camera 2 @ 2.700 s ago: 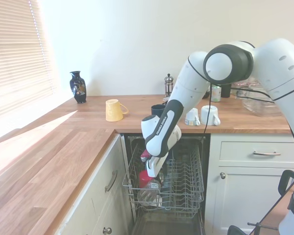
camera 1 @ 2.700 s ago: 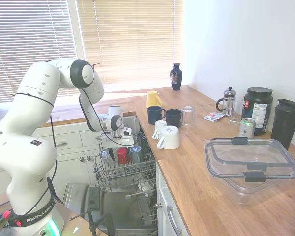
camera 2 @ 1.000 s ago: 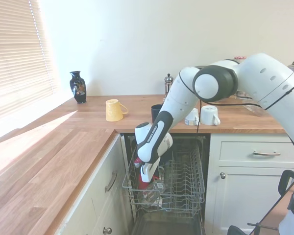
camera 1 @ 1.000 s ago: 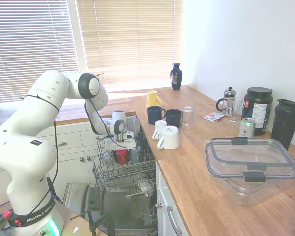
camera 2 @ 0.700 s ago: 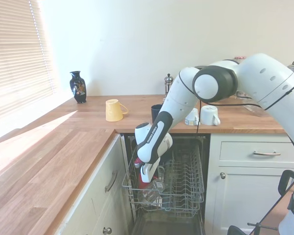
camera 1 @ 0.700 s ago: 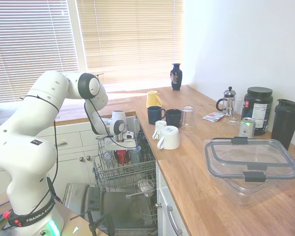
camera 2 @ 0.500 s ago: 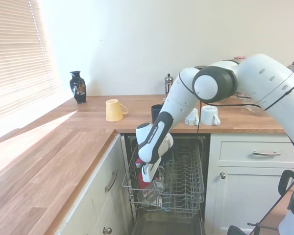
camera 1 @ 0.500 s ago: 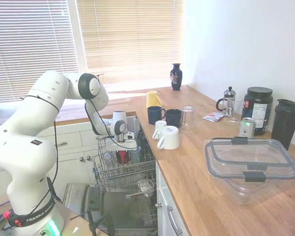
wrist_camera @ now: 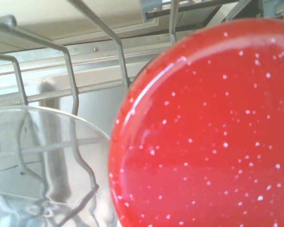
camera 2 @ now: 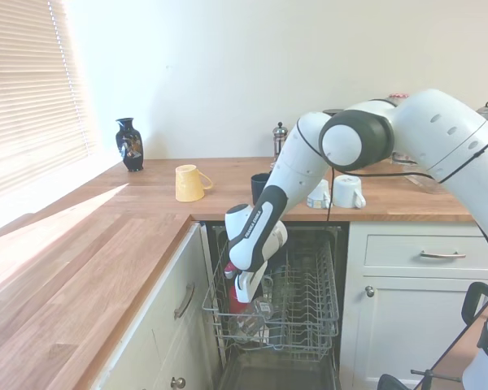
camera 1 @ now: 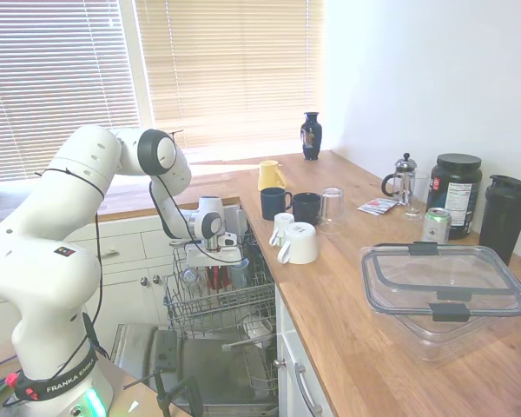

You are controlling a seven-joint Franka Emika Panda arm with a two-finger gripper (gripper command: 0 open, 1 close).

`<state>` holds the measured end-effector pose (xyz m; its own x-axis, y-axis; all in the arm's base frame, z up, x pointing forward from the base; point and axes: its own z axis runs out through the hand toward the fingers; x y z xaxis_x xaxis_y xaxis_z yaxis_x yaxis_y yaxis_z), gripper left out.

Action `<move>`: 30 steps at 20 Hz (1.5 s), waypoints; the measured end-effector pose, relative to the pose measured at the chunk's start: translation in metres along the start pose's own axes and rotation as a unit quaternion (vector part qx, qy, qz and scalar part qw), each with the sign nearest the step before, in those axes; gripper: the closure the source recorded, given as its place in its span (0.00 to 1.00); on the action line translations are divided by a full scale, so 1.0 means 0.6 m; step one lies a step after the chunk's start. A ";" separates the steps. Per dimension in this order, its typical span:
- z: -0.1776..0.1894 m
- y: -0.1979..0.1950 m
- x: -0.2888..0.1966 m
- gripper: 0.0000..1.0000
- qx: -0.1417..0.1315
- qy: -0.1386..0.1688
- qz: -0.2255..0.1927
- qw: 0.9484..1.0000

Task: Unload a mug from dishwasher

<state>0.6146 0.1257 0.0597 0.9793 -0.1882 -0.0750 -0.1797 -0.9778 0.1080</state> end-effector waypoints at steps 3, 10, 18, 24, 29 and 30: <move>0.000 0.000 0.000 1.00 0.000 0.002 -0.001 1.000; -0.023 0.001 -0.003 1.00 0.007 0.020 -0.001 1.000; -0.087 0.011 -0.037 1.00 0.013 0.039 -0.007 0.999; -0.147 0.038 -0.046 1.00 0.012 0.057 -0.003 0.998; -0.185 0.040 -0.069 1.00 0.010 0.067 -0.001 0.998; -0.197 0.041 -0.071 1.00 0.010 0.071 0.001 0.997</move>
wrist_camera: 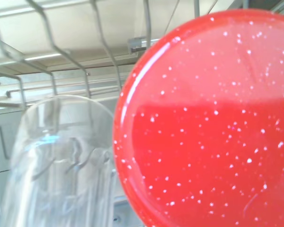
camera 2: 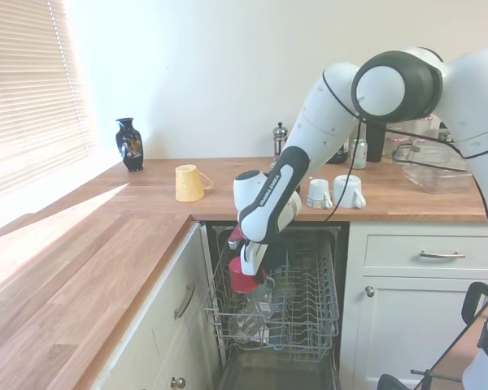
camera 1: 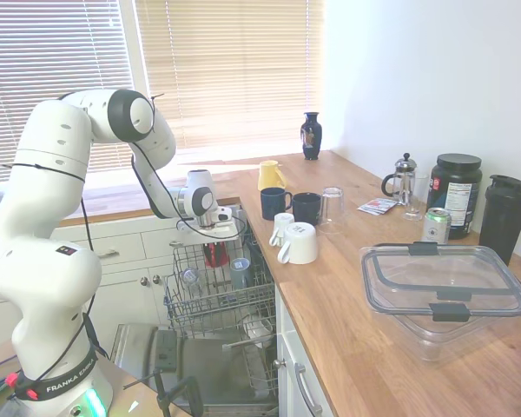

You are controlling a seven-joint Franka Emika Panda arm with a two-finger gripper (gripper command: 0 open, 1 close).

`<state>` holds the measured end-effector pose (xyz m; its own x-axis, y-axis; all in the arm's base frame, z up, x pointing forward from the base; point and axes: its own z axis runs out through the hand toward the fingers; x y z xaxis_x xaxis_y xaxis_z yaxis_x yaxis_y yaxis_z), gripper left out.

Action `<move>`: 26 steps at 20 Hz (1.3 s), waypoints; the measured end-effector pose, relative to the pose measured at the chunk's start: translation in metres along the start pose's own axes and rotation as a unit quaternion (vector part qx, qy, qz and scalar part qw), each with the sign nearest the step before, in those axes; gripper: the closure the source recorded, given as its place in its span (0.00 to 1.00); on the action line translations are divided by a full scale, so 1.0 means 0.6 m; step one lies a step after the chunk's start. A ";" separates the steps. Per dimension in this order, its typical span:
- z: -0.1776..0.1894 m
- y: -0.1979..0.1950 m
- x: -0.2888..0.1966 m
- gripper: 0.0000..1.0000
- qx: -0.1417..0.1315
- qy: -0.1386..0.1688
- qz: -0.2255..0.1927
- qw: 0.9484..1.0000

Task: Unload a mug from dishwasher

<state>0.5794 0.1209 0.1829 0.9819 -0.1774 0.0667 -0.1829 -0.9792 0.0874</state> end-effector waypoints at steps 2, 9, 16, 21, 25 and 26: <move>-0.032 0.005 0.005 1.00 -0.001 0.009 0.005 1.000; -0.136 0.020 0.019 1.00 -0.005 0.029 0.025 0.999; -0.250 0.030 0.042 1.00 0.002 0.052 0.053 0.997; -0.314 0.025 0.067 1.00 0.004 0.058 0.074 0.996; -0.334 0.046 0.093 1.00 0.001 0.057 0.098 0.994; -0.336 0.052 0.102 1.00 0.001 0.056 0.103 0.993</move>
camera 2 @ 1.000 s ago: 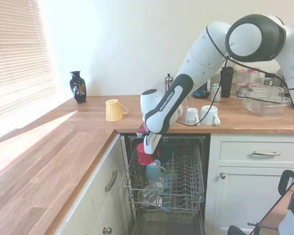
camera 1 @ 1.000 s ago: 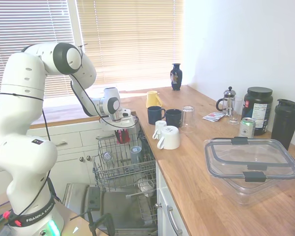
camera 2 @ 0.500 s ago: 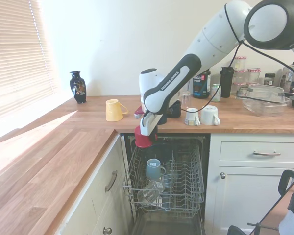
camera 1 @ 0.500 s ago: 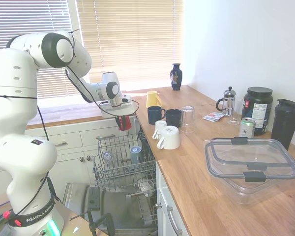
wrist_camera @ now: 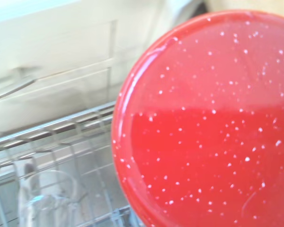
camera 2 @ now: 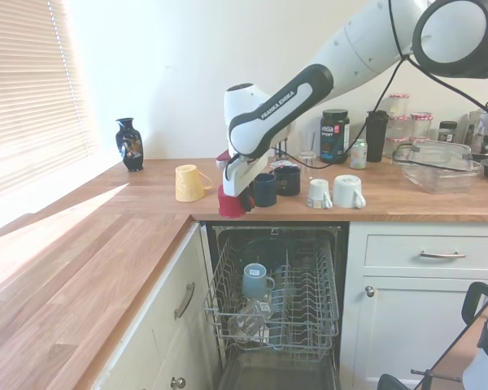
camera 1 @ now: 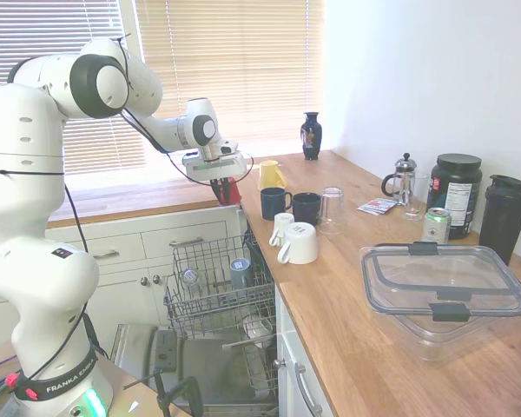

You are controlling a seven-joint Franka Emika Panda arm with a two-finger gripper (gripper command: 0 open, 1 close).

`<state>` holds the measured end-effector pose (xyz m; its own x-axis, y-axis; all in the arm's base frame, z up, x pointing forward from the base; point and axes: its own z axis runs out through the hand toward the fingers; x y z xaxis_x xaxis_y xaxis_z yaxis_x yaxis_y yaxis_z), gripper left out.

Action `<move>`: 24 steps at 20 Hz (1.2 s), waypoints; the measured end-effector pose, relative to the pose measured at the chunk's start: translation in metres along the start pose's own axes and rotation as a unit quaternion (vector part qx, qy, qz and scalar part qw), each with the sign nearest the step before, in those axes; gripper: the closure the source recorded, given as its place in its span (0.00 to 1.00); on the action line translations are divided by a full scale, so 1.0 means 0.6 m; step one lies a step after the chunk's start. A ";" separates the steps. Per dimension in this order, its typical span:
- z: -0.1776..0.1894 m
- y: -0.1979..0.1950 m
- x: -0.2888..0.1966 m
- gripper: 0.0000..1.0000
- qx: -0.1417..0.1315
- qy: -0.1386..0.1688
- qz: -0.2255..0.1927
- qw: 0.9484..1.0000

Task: Unload a mug from dishwasher

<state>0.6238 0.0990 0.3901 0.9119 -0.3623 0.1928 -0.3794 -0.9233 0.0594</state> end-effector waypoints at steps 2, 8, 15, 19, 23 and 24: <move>0.001 0.007 0.021 1.00 -0.002 -0.002 0.010 1.000; 0.024 0.008 0.075 1.00 -0.011 -0.013 0.029 0.999; 0.047 -0.002 0.118 1.00 -0.016 -0.024 0.042 0.999; 0.058 0.001 0.134 1.00 -0.024 -0.032 0.048 0.998; 0.081 0.000 0.145 1.00 -0.030 -0.036 0.055 0.997; 0.088 -0.001 0.147 1.00 -0.031 -0.037 0.056 0.997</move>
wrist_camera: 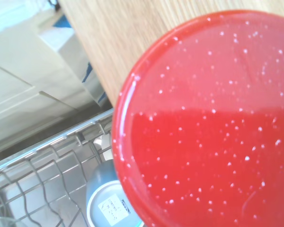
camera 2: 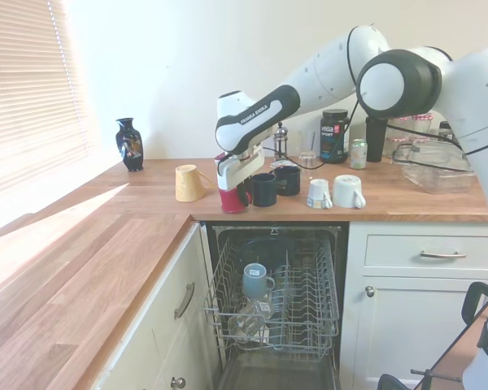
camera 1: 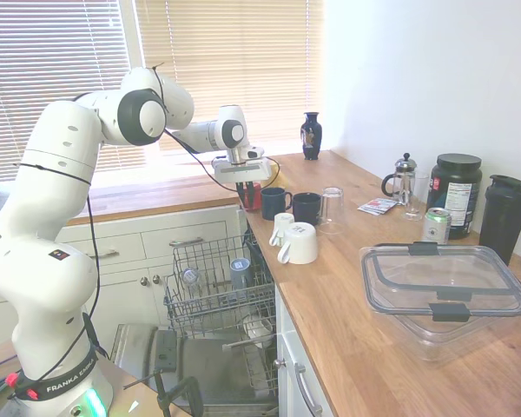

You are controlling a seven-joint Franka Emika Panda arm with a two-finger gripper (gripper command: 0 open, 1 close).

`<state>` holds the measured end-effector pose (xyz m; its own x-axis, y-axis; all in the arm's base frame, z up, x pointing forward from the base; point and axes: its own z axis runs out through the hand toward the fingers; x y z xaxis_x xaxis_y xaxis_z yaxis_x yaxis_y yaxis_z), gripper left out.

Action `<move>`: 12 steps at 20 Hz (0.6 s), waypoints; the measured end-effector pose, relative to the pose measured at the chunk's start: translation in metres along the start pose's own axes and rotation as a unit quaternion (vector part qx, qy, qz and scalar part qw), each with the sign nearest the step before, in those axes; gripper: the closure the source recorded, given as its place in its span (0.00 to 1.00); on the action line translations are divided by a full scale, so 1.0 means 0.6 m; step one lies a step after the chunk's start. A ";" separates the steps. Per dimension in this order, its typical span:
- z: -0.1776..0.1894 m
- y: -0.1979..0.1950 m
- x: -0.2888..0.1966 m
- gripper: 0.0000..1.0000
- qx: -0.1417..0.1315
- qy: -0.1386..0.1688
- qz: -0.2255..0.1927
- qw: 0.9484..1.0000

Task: Unload a mug from dishwasher

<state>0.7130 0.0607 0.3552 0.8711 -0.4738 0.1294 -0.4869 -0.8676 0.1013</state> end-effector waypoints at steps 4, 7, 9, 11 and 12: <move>0.016 0.000 0.015 1.00 0.000 0.000 0.011 1.000; 0.018 0.011 0.034 1.00 0.001 0.002 0.022 1.000; 0.020 0.014 0.045 0.00 0.000 -0.001 0.028 1.000; 0.019 0.014 0.050 0.00 -0.004 -0.013 0.033 0.999; 0.017 0.012 0.052 0.00 -0.005 -0.018 0.034 0.999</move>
<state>0.7373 0.0383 0.3497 0.8375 -0.5370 0.1014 -0.5457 -0.8316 0.1032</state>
